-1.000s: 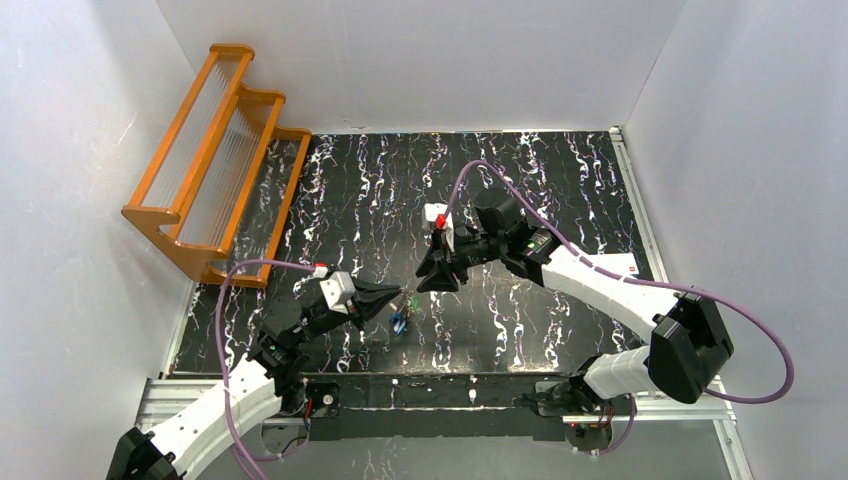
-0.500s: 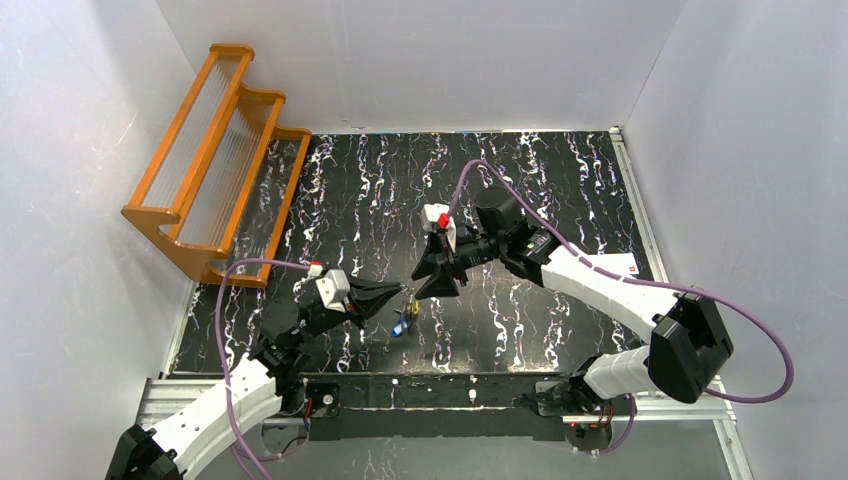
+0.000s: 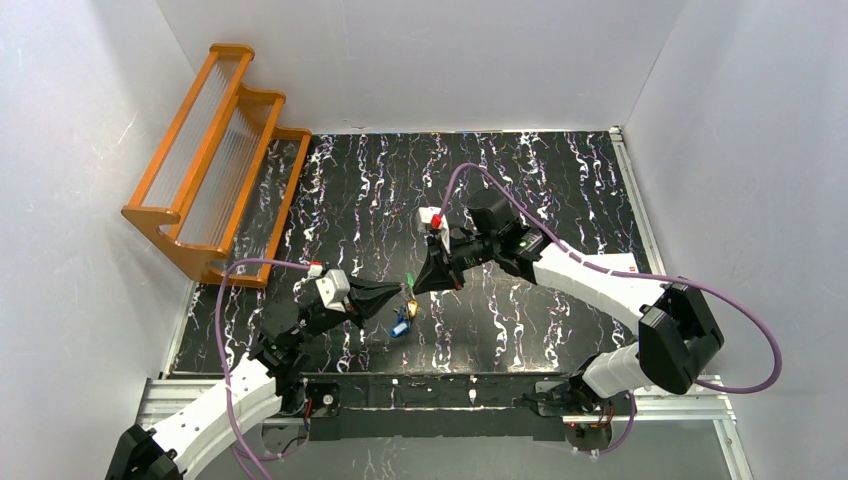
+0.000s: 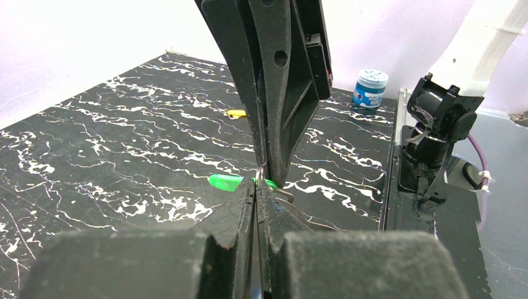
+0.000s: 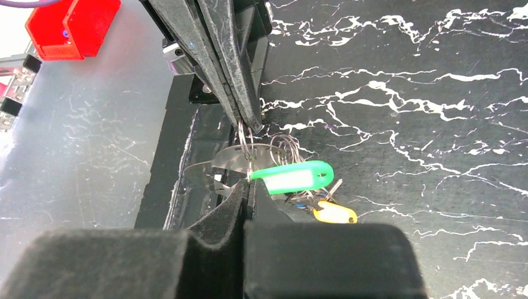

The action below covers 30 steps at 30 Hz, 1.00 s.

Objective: Put the keys on the keyring

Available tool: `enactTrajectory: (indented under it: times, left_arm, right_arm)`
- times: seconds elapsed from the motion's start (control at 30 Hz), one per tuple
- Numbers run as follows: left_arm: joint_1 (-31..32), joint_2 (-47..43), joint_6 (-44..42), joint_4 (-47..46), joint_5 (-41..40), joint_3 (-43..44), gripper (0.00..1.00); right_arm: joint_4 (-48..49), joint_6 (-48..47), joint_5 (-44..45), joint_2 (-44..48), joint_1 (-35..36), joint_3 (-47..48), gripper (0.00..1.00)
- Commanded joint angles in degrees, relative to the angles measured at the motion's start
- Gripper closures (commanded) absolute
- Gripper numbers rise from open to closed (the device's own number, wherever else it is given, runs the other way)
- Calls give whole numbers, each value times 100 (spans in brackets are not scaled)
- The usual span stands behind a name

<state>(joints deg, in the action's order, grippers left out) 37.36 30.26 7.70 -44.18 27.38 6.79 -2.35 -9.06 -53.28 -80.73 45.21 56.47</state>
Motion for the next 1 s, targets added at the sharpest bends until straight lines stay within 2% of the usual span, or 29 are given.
enactTrajectory:
  times: [0.0, 0.53, 0.8, 0.87, 0.9, 0.97]
  left_arm:
    - [33, -64, -7, -354, -54, 7, 100]
    - [29, -68, 110, -492, -55, -10, 100]
    - [34, -81, 143, -521, -39, -35, 100]
    - [33, -90, 152, -524, -39, -45, 100]
    - [34, -97, 152, -525, -35, -54, 100]
    - [33, -91, 152, -528, -37, -72, 100]
  right_arm:
    - [42, -51, -35, 31, -6, 162, 99]
    - [-253, -242, 6, -428, 38, 226, 99]
    - [-126, -156, 99, -349, 54, 292, 97]
    - [-81, -149, 181, -239, 54, 263, 79]
    - [-25, -137, 227, -161, 56, 221, 65]
    - [167, -87, 311, 43, 49, 94, 53]
